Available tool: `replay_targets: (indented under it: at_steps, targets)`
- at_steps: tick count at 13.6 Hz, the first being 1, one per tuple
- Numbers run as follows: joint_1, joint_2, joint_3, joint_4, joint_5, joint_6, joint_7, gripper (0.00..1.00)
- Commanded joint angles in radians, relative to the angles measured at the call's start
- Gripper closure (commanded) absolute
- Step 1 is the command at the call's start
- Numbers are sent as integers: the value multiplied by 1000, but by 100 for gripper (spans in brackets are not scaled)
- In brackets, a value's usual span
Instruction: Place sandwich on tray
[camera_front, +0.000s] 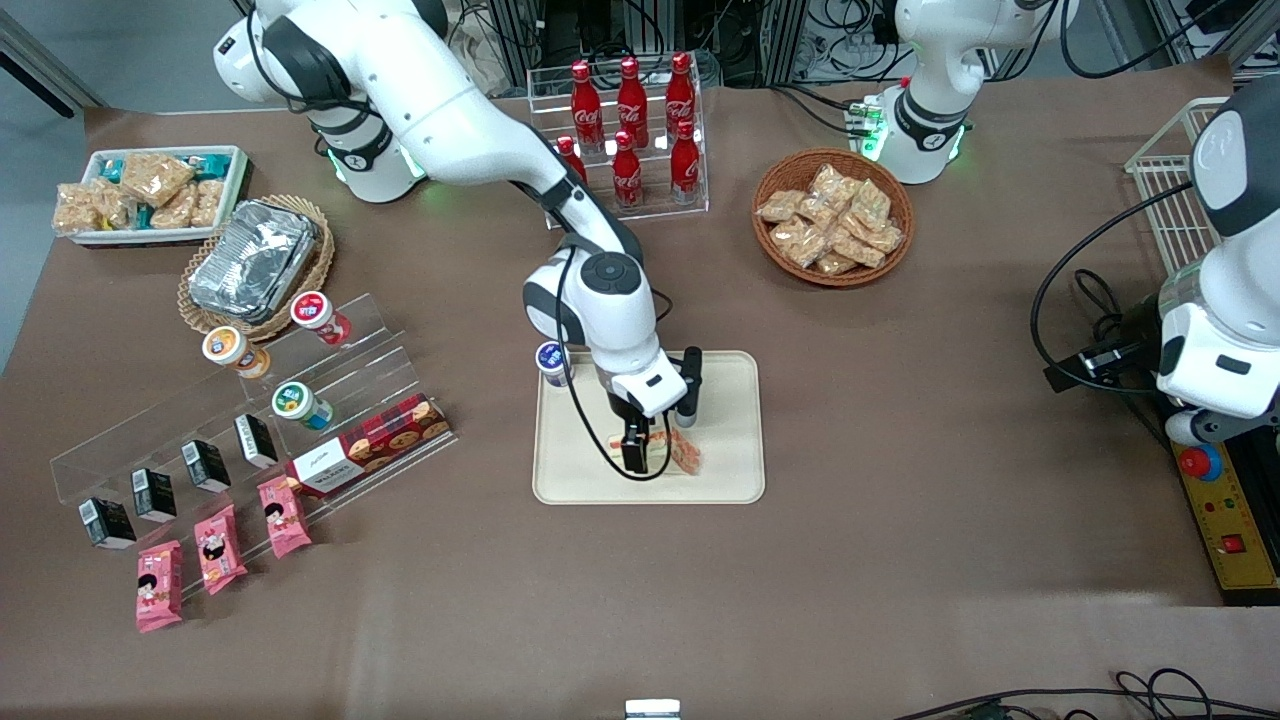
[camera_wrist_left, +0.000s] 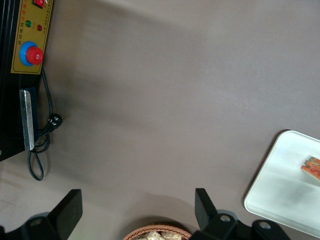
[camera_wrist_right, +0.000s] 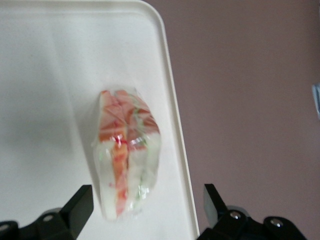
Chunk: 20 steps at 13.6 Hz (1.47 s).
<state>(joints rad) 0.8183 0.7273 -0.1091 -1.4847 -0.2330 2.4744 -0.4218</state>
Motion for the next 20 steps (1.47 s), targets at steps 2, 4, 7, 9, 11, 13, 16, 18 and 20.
replay_targets:
  at_steps: [2, 4, 7, 9, 11, 13, 16, 18, 20]
  targets:
    - [9, -196, 11, -49, 59, -269, 141, 2]
    - [-4, -273, 8, -49, 136, -395, 178, 2]
    - [-82, -396, 5, -49, 142, -586, 256, 2]
    - [-164, -468, 6, -49, 142, -688, 267, 2]
    - [-275, -517, 6, -49, 142, -742, 267, 2]
    - [-407, -549, 11, -49, 142, -750, 259, 2]
    - [-583, -589, 15, -49, 144, -744, 252, 2]
    - [-668, -618, 12, -52, 142, -759, 252, 2]
    - [-723, -667, 12, -89, 145, -744, 253, 2]
